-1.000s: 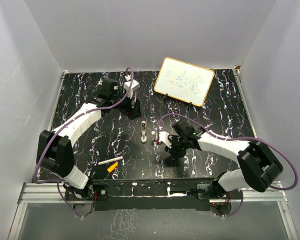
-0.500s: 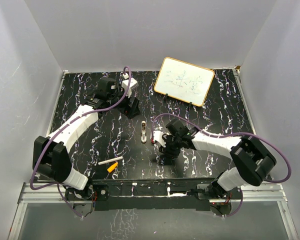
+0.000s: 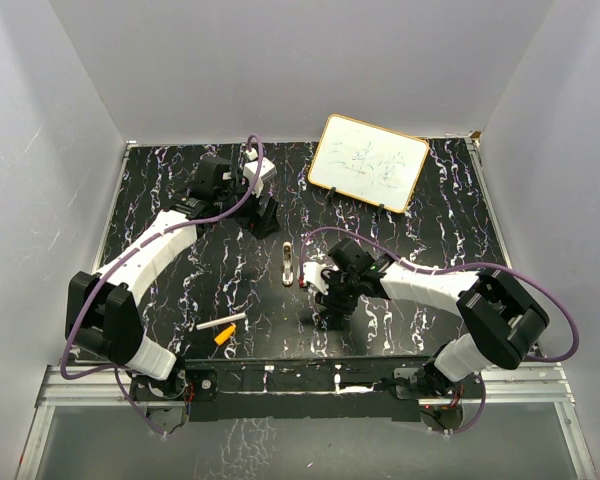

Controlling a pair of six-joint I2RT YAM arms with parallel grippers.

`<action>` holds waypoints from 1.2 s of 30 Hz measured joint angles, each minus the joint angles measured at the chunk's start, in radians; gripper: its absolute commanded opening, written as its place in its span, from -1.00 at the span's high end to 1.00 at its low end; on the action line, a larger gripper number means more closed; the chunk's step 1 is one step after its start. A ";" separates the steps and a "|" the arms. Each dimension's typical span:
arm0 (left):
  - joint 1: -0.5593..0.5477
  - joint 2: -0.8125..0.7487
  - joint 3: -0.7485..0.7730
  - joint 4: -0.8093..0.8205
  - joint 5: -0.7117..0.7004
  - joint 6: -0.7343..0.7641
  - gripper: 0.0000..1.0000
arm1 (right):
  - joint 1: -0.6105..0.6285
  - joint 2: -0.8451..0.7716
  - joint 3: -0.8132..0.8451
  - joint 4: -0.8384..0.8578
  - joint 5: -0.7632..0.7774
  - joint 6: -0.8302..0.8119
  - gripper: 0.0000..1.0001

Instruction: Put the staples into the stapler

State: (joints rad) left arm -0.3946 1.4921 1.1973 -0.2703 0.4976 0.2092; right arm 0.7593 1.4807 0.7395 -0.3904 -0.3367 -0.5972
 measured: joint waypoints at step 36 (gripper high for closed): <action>0.008 0.000 -0.002 -0.001 0.000 -0.001 -0.70 | 0.027 0.089 0.128 -0.173 0.092 -0.023 0.31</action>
State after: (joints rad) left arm -0.3870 1.4921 1.1954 -0.2714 0.4976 0.2085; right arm 0.7860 1.5696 0.8677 -0.5632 -0.2443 -0.6201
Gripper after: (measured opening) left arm 0.853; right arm 0.345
